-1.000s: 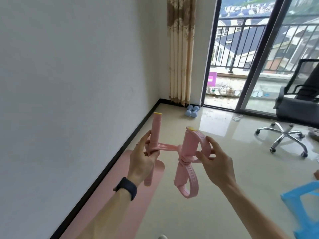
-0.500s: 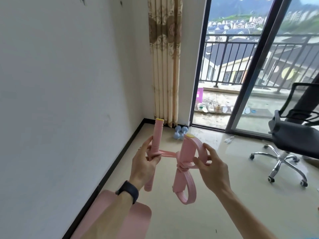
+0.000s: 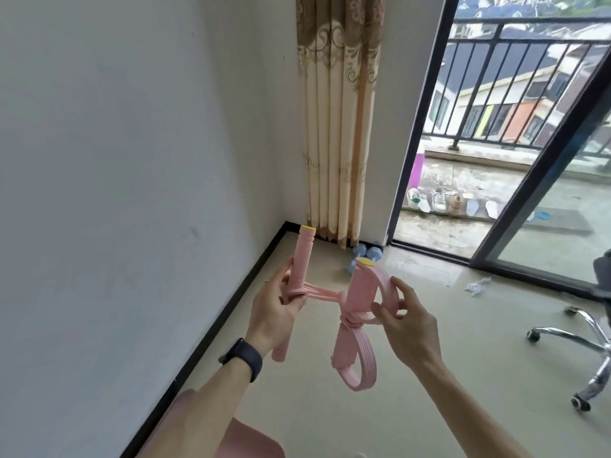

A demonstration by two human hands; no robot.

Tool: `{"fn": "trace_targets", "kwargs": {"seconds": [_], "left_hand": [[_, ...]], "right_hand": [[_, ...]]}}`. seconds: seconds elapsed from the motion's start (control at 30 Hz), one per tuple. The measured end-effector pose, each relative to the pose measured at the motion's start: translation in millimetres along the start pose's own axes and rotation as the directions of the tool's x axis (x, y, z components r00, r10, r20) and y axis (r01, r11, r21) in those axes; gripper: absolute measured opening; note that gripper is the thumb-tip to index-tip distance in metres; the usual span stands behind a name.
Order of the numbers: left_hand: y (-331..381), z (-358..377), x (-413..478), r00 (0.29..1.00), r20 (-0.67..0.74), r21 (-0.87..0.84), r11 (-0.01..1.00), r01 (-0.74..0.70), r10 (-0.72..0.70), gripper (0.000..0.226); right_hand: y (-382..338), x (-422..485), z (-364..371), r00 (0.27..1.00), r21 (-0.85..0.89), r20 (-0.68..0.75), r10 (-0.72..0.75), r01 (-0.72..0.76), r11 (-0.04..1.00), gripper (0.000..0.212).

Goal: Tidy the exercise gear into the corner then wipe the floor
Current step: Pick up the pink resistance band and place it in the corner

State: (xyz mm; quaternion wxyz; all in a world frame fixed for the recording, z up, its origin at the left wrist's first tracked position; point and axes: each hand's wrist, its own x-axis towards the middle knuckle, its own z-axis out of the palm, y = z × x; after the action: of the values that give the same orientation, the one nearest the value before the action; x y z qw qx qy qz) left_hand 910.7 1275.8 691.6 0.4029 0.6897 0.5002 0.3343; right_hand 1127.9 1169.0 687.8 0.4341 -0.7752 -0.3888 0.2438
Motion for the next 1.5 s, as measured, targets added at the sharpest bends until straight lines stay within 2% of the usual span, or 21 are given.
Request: {"fn": "trace_targets", "kwargs": {"seconds": [0.2,0.43,0.53,0.73,0.83,1.03,1.17,1.3,1.5], "left_hand": [[-15,13,108,0.994,-0.004,0.015,0.994,0.112,-0.112,0.069],[-72,45,241,0.979,0.024,0.029,0.979,0.200,-0.200,0.070],[-98,62,306,0.975,0.051,0.048,0.976,0.213,-0.215,0.070],[-142,90,425,0.924,0.185,0.135,0.940,0.314,-0.336,0.072],[-160,104,475,0.894,0.225,0.202,0.916,0.346,-0.387,0.071],[-209,145,572,0.830,0.317,0.351,0.870,0.347,-0.459,0.068],[-260,178,638,0.802,0.332,0.466,0.826,0.318,-0.496,0.068],[-308,217,688,0.753,0.393,0.572,0.782,0.250,-0.528,0.068],[-391,276,740,0.685,0.472,0.645,0.747,0.161,-0.555,0.065]], "right_hand": [[-8,125,27,0.995,-0.033,0.086,0.051,-0.048,0.998,0.060],[4,258,93,0.979,-0.063,0.156,0.130,-0.121,0.991,0.057],[12,316,127,0.968,-0.055,0.145,0.205,-0.199,0.978,0.058],[23,421,188,0.907,-0.073,0.114,0.405,-0.399,0.914,0.059],[32,466,215,0.860,-0.067,0.127,0.494,-0.489,0.870,0.060],[78,559,276,0.686,0.018,0.165,0.709,-0.720,0.693,0.060],[124,625,327,0.603,0.007,0.216,0.768,-0.788,0.616,0.064],[160,677,368,0.526,0.042,0.211,0.824,-0.847,0.530,0.055],[239,730,435,0.410,0.040,0.249,0.877,-0.909,0.414,0.054]]}}
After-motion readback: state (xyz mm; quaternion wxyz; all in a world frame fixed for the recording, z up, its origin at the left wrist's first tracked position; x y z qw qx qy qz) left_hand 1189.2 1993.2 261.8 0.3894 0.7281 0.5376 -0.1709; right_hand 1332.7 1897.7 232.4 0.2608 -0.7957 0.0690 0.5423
